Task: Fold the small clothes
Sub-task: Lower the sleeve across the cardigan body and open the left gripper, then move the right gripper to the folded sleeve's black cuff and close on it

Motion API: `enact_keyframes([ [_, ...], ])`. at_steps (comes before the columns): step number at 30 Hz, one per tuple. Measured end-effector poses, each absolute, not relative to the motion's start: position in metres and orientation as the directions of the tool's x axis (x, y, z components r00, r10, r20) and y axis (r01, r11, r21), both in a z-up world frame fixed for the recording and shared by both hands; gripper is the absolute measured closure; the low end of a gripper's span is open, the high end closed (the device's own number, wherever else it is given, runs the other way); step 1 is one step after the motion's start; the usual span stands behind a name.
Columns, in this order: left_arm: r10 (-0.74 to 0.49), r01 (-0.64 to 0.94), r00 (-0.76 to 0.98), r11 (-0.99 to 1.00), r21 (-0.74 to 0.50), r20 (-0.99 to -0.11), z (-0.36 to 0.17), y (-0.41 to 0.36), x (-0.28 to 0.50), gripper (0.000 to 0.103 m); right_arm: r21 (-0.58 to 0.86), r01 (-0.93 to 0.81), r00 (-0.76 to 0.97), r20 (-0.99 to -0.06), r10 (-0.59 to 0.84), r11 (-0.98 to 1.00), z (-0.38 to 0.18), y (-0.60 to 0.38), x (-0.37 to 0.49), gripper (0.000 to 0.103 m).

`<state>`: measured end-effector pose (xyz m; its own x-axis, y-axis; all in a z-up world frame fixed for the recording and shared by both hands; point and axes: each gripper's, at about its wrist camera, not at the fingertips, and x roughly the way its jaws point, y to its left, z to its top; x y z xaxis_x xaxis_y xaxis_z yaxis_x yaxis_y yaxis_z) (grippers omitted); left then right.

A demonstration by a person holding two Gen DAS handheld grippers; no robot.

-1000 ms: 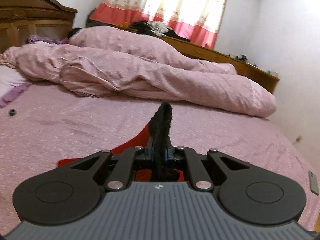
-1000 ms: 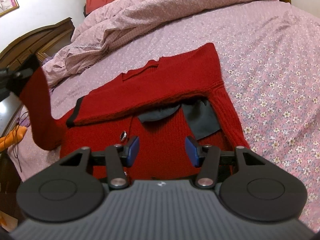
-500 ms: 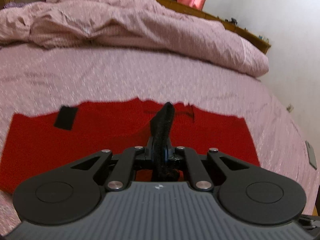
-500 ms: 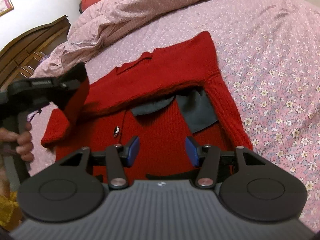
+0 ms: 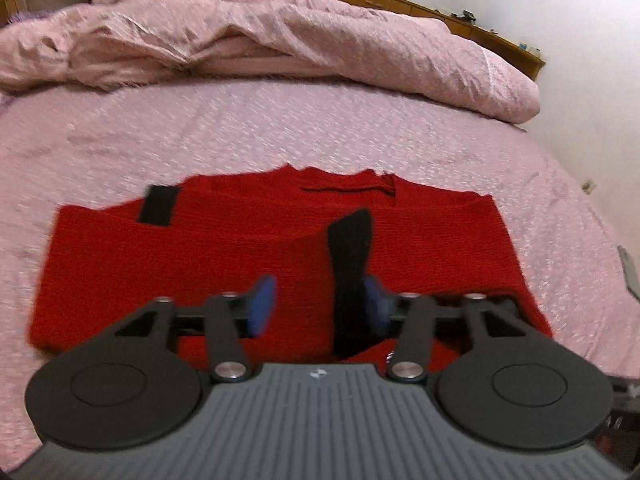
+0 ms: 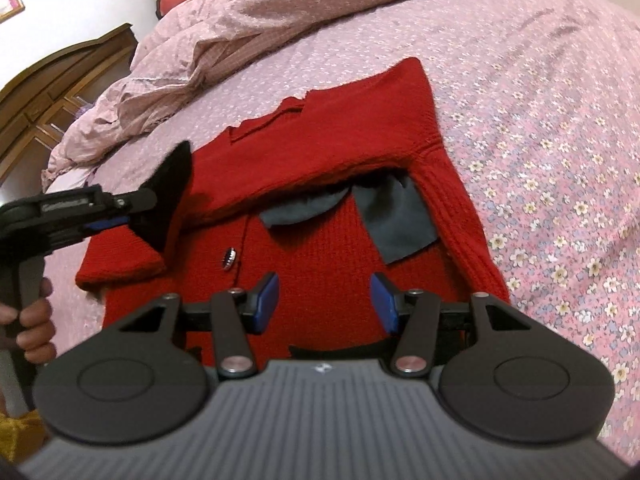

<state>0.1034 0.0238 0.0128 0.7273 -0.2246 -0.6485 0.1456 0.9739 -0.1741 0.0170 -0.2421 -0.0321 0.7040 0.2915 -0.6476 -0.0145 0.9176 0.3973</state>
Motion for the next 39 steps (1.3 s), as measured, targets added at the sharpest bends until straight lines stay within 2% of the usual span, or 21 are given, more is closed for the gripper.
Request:
enact_keyframes([
  [6, -0.101, 0.063, 0.733, 0.995, -0.08, -0.673, 0.014, 0.05, 0.079, 0.036, 0.366, -0.076, 0.708, -0.635, 0.309, 0.928, -0.021, -0.228, 0.027, 0.05],
  [14, -0.004, -0.081, 0.689, 0.993, -0.083, -0.725, -0.006, 0.099, 0.064, 0.036, 0.347, -0.175, 0.685, -0.63, 0.367, 0.922, -0.009, -0.194, 0.065, 0.05],
  [28, 0.044, -0.13, 0.639, 0.99, -0.051, -0.768, -0.037, 0.116, 0.069, 0.036, 0.356, -0.255, 0.584, -0.684, 0.437, 0.899, -0.029, -0.14, 0.121, 0.05],
  [39, 0.041, -0.144, 0.634, 0.987, -0.066, -0.772, -0.043, 0.121, 0.077, 0.036, 0.369, -0.291, 0.556, -0.685, 0.47, 0.883, -0.038, -0.125, 0.135, 0.047],
])
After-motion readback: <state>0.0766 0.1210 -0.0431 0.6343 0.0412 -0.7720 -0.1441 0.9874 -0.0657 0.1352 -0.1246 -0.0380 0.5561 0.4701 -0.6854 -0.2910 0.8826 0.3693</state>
